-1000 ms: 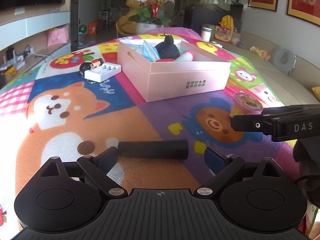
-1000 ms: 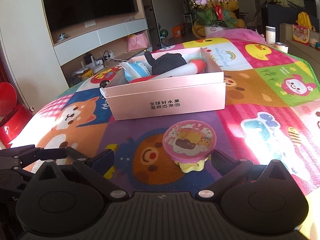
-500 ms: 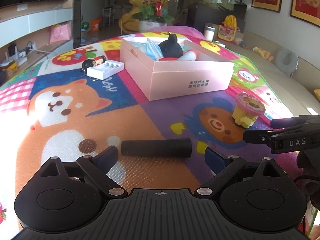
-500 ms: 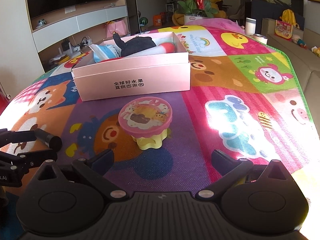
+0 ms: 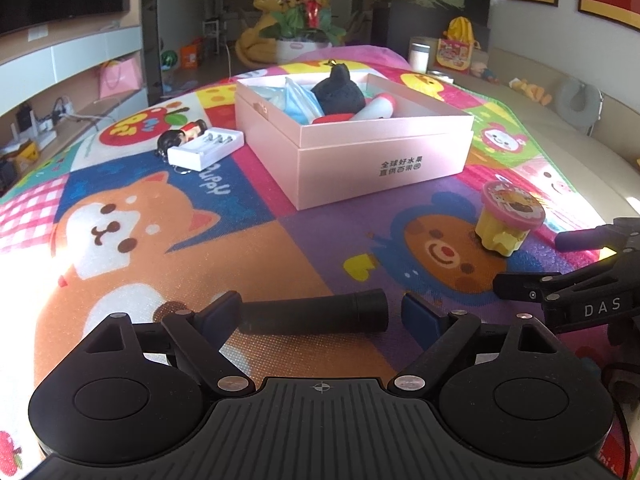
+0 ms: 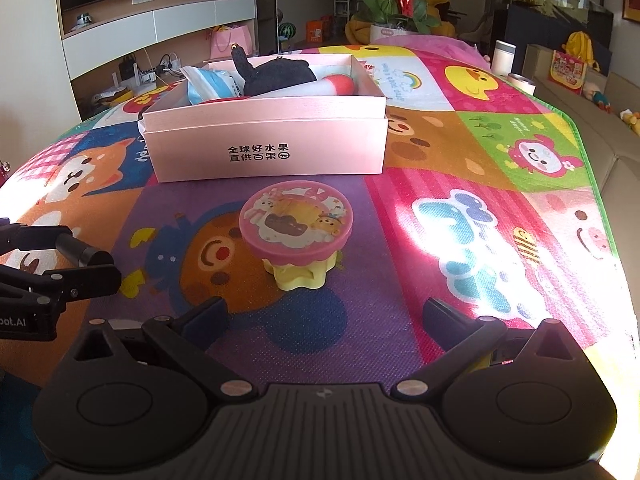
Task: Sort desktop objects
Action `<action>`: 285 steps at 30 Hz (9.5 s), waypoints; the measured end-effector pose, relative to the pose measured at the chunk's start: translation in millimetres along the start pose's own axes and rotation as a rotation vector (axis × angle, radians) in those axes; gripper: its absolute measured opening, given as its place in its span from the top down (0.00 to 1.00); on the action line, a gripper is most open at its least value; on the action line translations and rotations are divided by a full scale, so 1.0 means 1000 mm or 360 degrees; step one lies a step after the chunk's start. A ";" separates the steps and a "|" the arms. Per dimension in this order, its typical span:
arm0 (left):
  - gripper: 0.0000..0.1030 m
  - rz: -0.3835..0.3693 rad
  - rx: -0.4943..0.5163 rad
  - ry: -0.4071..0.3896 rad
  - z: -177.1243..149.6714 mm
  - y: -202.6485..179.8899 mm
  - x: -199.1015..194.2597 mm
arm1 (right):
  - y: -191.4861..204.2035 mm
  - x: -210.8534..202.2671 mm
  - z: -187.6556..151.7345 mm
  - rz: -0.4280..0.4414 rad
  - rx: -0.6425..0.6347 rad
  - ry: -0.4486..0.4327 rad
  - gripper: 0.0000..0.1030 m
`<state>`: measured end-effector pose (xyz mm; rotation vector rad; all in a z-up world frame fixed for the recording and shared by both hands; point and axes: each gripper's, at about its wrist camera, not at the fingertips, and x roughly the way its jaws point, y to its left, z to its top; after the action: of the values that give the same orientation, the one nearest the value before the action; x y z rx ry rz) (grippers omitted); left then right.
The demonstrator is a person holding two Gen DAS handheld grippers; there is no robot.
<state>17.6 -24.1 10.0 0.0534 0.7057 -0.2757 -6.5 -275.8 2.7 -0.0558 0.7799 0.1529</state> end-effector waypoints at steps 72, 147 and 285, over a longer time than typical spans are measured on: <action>0.05 0.0084 -0.0038 -0.0309 0.089 0.013 -0.018 | -0.035 -0.083 0.077 0.0117 -0.0048 -0.0507 0.47; 0.01 0.0232 -0.0690 -0.0339 -0.028 0.113 -0.045 | 0.208 0.136 0.215 0.0385 -0.0456 0.0389 0.66; 0.03 -0.0223 -0.0075 0.0042 0.014 -0.010 0.012 | -0.049 -0.010 0.006 0.0265 0.0448 -0.0028 0.02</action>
<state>32.6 -38.9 13.1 -0.0374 0.7427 -0.3934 -2.0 -325.2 13.5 0.2775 0.7819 0.1995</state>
